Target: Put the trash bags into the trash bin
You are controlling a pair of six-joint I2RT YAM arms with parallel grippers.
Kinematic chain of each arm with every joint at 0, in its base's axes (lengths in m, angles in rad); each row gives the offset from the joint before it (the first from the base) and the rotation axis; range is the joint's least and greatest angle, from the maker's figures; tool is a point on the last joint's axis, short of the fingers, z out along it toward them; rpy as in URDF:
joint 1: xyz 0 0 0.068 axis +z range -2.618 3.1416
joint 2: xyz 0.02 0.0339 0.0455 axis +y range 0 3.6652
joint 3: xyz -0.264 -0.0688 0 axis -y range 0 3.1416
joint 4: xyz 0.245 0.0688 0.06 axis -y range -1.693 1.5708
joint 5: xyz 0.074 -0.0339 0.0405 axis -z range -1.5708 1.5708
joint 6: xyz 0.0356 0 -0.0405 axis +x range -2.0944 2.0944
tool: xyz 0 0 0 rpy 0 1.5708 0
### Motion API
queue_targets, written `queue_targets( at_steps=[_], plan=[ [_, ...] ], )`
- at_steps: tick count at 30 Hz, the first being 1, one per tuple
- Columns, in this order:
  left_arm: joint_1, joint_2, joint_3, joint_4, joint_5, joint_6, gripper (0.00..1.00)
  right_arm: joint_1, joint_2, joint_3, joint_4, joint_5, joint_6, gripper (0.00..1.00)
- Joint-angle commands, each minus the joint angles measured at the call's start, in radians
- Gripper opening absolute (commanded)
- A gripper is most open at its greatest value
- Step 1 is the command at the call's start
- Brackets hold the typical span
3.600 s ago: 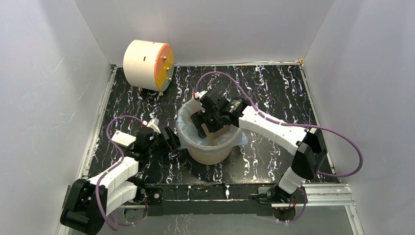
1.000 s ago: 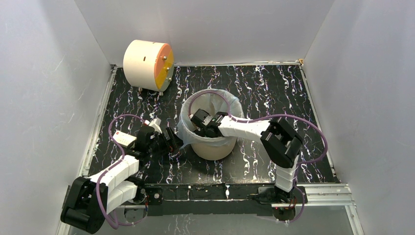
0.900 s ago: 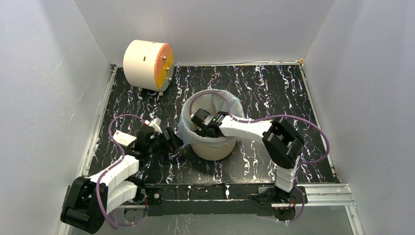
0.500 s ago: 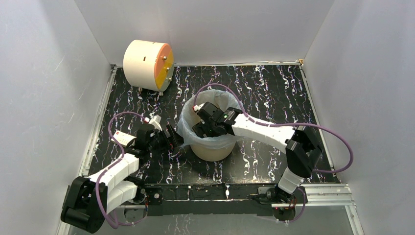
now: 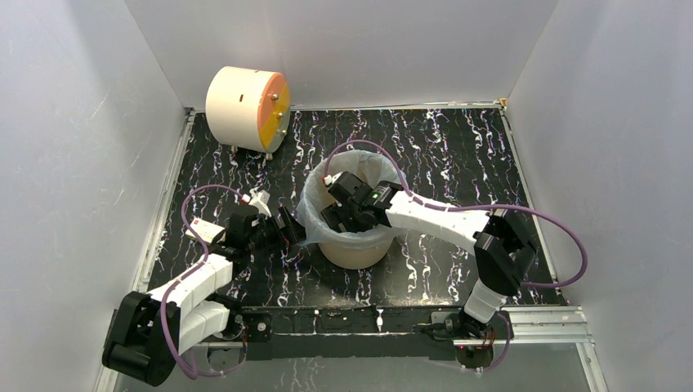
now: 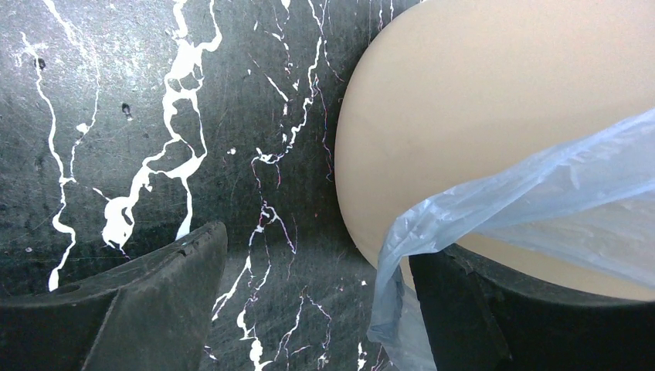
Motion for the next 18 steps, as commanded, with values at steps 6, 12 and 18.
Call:
queue_targets(
  at_steps=[6,12,18],
  plan=[
    [0.0,-0.007,0.003,0.005,0.016,0.013,0.84,0.001,-0.084,0.094,0.021,0.006,0.027,0.9],
    [0.0,-0.007,0.013,-0.003,0.019,0.019,0.84,0.002,-0.137,0.084,0.011,0.012,0.017,0.91],
    [0.0,-0.007,0.018,-0.013,0.02,0.027,0.84,0.001,-0.124,0.123,-0.042,-0.174,-0.041,0.91]
  ],
)
